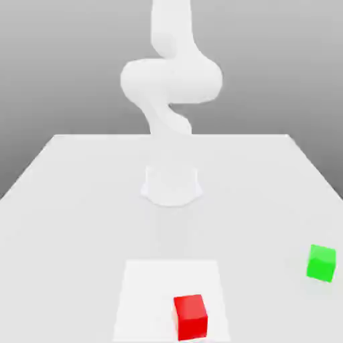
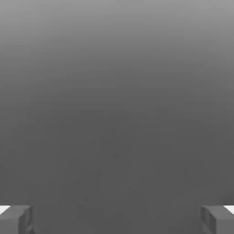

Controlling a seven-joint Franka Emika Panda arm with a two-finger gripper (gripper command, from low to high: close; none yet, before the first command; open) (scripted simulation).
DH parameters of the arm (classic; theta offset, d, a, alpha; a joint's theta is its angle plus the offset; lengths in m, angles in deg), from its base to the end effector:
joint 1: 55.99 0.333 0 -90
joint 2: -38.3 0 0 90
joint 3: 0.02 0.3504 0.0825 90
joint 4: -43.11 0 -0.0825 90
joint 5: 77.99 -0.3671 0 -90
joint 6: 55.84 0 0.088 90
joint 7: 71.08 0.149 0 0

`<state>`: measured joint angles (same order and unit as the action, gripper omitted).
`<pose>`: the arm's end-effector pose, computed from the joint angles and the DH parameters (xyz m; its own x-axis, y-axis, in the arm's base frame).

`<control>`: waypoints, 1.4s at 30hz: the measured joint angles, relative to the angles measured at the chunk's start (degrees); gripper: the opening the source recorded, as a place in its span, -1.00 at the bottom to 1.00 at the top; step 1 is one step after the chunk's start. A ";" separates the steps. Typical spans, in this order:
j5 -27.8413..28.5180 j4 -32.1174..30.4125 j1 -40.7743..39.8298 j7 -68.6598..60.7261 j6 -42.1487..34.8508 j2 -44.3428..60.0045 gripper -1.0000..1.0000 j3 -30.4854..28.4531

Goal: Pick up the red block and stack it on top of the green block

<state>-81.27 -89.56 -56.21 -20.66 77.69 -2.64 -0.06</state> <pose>0.3671 0.0010 0.6708 0.4702 -0.7968 0.3795 -0.5783 -0.6030 -0.5496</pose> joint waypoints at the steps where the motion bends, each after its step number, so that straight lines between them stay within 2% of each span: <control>1: -1.34 -0.38 -0.10 2.04 0.73 2.12 0.00 0.08; 8: -8.19 -2.77 -1.19 16.71 5.35 16.00 0.00 2.22; 15: -9.95 -5.27 -2.65 34.79 10.39 29.49 0.00 5.82; 22: -4.39 -8.04 -2.77 58.09 16.20 42.52 0.00 7.41; 27: 3.20 -9.85 0.33 76.79 20.41 51.30 0.00 3.73; 32: 5.28 -8.76 1.90 80.38 28.48 61.44 0.00 1.87; 33: 5.35 -8.61 1.97 80.48 29.39 62.54 -1.00 1.78; 39: 5.39 -8.53 2.00 80.54 29.98 63.09 -1.00 1.73; 42: 5.26 -9.13 1.74 80.43 26.62 59.07 -1.00 2.08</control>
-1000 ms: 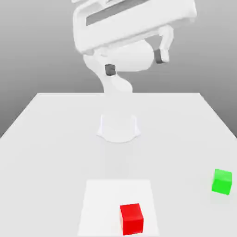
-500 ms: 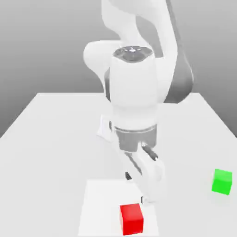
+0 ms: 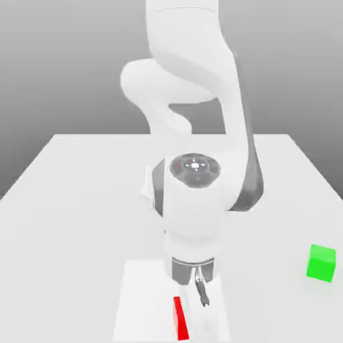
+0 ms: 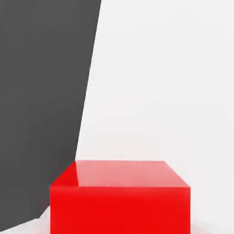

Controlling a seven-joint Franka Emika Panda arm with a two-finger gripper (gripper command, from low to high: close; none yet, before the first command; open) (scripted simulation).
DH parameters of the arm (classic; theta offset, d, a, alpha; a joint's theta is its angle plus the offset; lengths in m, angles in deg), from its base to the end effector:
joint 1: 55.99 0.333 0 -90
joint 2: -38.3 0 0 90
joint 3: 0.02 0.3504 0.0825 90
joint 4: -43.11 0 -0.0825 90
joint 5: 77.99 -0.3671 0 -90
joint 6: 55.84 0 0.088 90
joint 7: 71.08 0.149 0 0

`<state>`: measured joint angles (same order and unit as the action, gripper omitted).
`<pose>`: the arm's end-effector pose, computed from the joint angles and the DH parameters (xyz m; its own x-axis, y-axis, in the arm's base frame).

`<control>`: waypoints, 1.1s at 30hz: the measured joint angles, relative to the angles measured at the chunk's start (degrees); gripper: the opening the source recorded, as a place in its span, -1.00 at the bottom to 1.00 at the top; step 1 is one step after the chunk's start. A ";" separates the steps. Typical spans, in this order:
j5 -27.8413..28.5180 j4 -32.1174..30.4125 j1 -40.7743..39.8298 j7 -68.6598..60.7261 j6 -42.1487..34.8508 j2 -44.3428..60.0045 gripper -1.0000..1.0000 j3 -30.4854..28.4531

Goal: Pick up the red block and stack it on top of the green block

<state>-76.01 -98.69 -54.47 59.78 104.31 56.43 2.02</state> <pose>0.4784 0.0318 0.1753 -0.5813 -0.8137 -0.0021 -0.8137 0.5813 -0.0037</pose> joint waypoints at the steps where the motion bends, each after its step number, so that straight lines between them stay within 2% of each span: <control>1: -0.21 -0.30 -0.06 -0.15 -1.64 -1.92 -1.00 0.11; 5: -1.08 -1.29 0.54 -4.23 -5.96 -6.79 -1.00 2.55; 16: -1.27 -2.93 6.76 -26.88 -8.46 -10.05 -1.00 15.25; 26: 0.94 -4.52 15.29 -46.08 -10.24 -14.08 -1.00 24.93; 31: 10.21 -4.07 18.25 -41.46 -3.39 -5.96 -1.00 21.08; 32: 12.05 -3.93 19.17 -40.16 -1.92 -4.20 1.00 19.83; 33: 12.05 -3.93 19.17 -40.16 -1.92 -4.20 1.00 19.83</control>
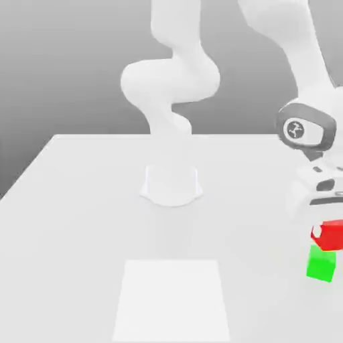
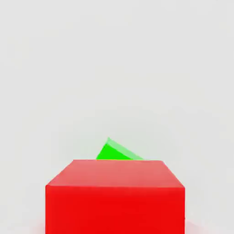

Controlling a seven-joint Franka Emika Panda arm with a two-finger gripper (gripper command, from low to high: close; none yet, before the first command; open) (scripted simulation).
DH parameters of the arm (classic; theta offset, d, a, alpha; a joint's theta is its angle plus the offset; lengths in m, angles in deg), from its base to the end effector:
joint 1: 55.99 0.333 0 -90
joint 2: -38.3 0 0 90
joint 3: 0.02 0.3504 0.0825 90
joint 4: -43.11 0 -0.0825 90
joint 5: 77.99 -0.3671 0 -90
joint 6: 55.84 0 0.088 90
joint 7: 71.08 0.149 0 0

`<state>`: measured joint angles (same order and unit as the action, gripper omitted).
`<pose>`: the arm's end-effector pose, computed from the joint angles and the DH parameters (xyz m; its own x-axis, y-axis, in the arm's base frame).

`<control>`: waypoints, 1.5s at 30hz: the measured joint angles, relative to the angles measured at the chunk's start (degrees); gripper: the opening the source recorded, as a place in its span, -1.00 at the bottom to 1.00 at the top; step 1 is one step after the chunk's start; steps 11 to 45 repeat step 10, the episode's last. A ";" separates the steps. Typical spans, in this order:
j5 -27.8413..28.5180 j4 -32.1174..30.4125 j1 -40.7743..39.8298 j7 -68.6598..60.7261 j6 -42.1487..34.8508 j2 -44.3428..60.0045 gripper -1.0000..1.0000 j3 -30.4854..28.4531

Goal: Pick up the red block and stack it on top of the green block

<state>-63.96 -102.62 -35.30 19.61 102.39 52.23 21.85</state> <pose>0.3259 0.3185 0.1951 0.8125 -0.5830 0.0007 -0.5830 -0.8125 -0.0021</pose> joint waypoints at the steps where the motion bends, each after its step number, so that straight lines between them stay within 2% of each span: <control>1: 0.00 0.00 0.00 0.00 0.00 0.00 1.00 0.00; 6: 0.29 0.02 0.15 0.18 0.17 0.28 1.00 -0.20; 10: -7.40 -0.51 -1.41 -5.39 -5.66 -6.86 1.00 2.77; 45: -7.40 -0.51 -1.41 -5.39 -5.66 -6.86 1.00 2.77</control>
